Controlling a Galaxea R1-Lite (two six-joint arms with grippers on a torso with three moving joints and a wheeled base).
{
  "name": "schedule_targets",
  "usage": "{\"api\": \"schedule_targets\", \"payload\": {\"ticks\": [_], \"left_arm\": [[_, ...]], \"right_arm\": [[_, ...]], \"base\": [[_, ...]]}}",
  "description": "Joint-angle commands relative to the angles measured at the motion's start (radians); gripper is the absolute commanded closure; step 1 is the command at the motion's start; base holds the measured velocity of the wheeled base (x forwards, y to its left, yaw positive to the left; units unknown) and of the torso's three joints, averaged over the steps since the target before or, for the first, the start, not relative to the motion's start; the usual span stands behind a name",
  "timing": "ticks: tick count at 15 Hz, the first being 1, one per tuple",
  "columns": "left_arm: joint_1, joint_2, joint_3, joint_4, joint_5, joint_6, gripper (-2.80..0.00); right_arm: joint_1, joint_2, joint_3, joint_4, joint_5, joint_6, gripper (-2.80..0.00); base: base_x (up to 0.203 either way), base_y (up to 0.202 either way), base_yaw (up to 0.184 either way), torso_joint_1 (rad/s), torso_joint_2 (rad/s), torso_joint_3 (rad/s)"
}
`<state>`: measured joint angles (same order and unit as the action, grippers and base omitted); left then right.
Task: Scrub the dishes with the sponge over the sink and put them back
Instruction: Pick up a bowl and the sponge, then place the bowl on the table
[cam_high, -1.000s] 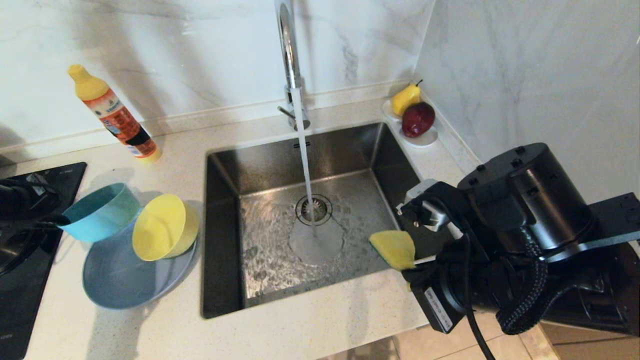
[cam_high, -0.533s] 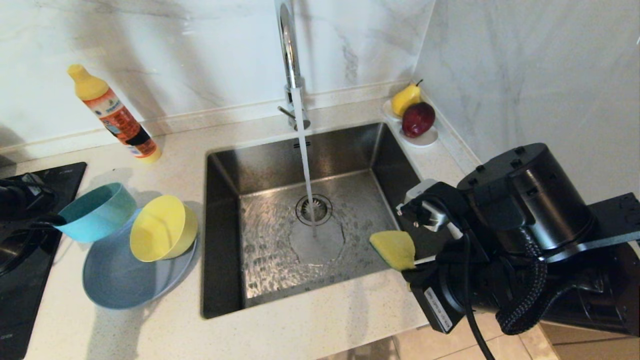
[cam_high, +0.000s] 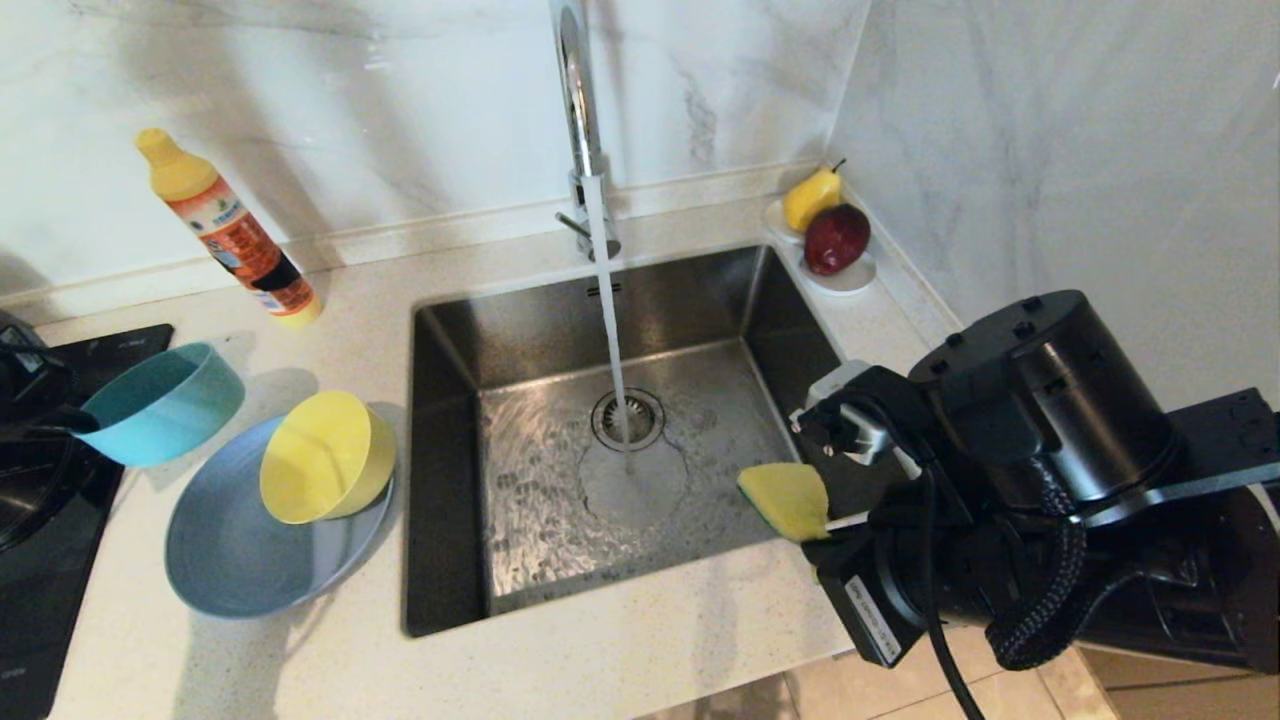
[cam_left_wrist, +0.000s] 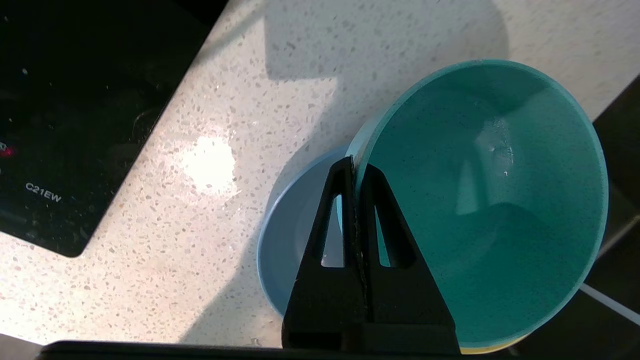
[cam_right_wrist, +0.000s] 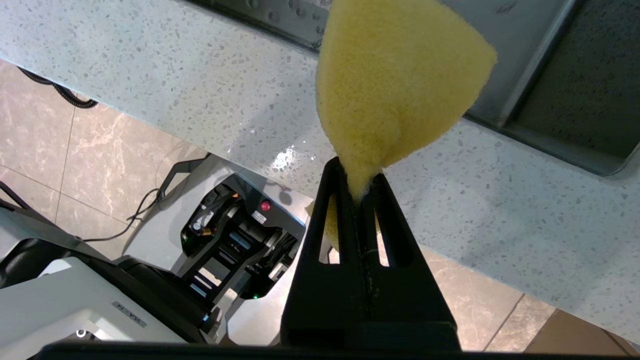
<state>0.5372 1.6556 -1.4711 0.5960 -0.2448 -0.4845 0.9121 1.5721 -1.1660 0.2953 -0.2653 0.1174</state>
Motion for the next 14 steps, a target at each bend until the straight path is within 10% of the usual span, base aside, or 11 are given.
{"api": "schedule_targets", "payload": {"ticks": [1, 9, 14], "left_arm": [[0.016, -0.025, -0.001, -0.003, -0.01, -0.002, 0.0], [-0.003, -0.273, -0.039, -0.059, -0.242, 0.07, 0.0], [-0.014, -0.303, -0.019, -0.049, -0.209, 0.125, 0.0]], "right_arm": [[0.001, -0.007, -0.001, 0.003, -0.002, 0.001, 0.0], [-0.001, -0.042, 0.001, 0.003, -0.003, 0.001, 0.0], [-0.013, -0.058, 0.017, 0.005, -0.002, 0.001, 0.0]], "base": [[0.0, 0.0, 0.0, 0.0, 0.0, 0.0], [0.0, 0.0, 0.0, 0.0, 0.0, 0.0], [0.0, 0.0, 0.0, 0.0, 0.0, 0.0]]}}
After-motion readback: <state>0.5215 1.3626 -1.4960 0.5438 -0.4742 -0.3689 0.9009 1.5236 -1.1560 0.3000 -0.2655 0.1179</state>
